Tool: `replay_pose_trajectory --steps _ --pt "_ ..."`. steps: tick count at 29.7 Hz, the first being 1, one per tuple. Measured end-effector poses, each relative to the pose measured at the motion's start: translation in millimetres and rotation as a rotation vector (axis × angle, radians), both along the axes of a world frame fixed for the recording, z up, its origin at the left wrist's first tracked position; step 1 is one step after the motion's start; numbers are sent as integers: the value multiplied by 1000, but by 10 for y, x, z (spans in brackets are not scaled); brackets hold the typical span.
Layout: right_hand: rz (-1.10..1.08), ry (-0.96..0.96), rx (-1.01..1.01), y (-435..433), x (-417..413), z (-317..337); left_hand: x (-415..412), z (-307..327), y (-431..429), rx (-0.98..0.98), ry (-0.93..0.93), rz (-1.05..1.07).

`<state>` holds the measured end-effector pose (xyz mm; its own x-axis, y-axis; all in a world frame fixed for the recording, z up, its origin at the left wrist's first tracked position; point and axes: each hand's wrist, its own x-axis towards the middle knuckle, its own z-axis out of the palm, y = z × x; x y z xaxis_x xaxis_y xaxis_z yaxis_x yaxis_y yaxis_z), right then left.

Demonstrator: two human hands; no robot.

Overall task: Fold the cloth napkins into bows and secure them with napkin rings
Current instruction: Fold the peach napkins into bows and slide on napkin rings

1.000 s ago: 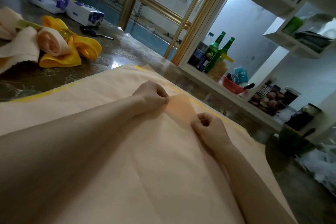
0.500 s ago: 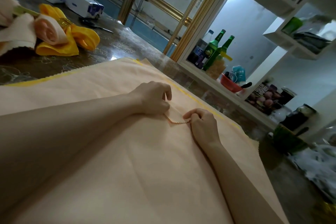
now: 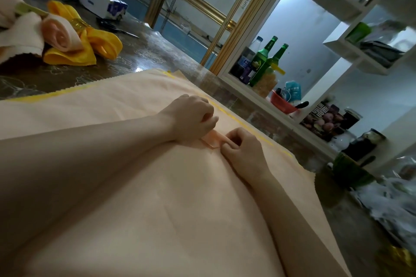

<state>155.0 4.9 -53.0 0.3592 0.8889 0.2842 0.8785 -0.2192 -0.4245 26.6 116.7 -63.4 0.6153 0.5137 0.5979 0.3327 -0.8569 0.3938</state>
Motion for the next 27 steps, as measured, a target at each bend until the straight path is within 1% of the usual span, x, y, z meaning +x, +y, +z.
replay_pose_trajectory --steps 3,6,10,12,14,18,20,21,23,27 --pt "31 -85 29 -9 -45 -21 -25 1 -23 14 -34 9" --pt "62 -104 5 -25 -75 -2 -52 19 -34 24 44 5" --pt "23 67 11 -44 -80 58 -32 22 -33 31 87 6" --pt "8 54 -1 -33 -69 62 -26 21 -29 27 116 13" --pt "8 33 -40 -24 -53 58 -31 36 -48 50 200 14" --pt "40 144 -144 -44 -32 135 -28 82 -117 174 485 21" --pt "64 153 -205 -68 -28 191 -7 132 -139 197 564 18" --pt "69 150 -227 -73 -32 216 -3 163 -138 181 582 8" --pt "68 122 -262 -71 -37 246 -12 215 -125 86 593 -18" --pt "58 119 -341 -37 -34 295 -86 245 -79 -65 564 -60"
